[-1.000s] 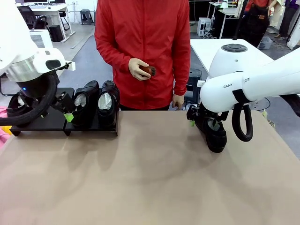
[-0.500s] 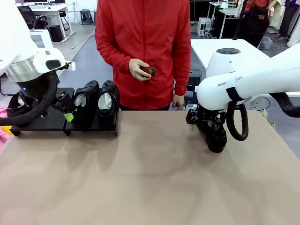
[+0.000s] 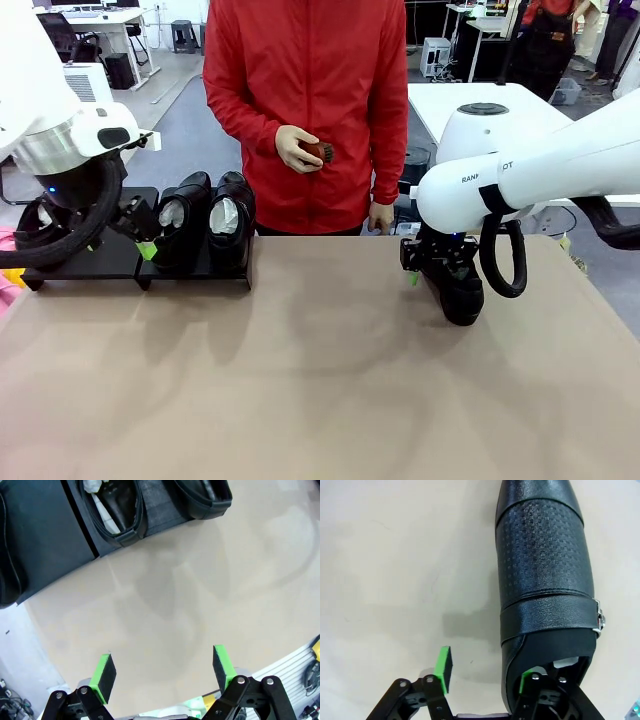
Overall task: Organize the shoes by placing them on the stand.
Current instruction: Pick up one Shoe and place it in the middle of the table.
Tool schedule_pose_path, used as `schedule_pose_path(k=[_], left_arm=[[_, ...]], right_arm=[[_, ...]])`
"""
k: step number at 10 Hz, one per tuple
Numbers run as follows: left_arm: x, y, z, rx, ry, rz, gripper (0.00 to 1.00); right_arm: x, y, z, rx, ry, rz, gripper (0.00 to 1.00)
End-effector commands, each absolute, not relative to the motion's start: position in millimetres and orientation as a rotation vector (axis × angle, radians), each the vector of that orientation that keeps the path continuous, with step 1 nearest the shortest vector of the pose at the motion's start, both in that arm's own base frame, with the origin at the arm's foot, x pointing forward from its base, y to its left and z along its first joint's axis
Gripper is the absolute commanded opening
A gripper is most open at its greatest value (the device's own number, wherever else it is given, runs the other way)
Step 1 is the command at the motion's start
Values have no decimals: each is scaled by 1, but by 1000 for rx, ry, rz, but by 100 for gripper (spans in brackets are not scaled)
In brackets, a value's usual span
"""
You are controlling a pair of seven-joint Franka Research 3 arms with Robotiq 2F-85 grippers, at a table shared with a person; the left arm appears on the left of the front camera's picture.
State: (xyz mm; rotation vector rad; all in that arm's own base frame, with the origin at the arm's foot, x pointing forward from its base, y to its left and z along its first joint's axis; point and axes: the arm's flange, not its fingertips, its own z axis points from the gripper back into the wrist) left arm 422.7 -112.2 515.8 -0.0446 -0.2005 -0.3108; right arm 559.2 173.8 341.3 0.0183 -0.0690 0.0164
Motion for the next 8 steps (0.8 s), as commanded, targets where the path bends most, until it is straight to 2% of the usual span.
schedule_pose_path(k=[1, 8], left_arm=[[420, -109, 515, -34, -204, -321, 100], [420, -109, 515, -34, -204, -321, 100]], right_arm=[[569, 173, 343, 0, -59, 38, 0], [570, 160, 343, -52, -66, 5, 0]])
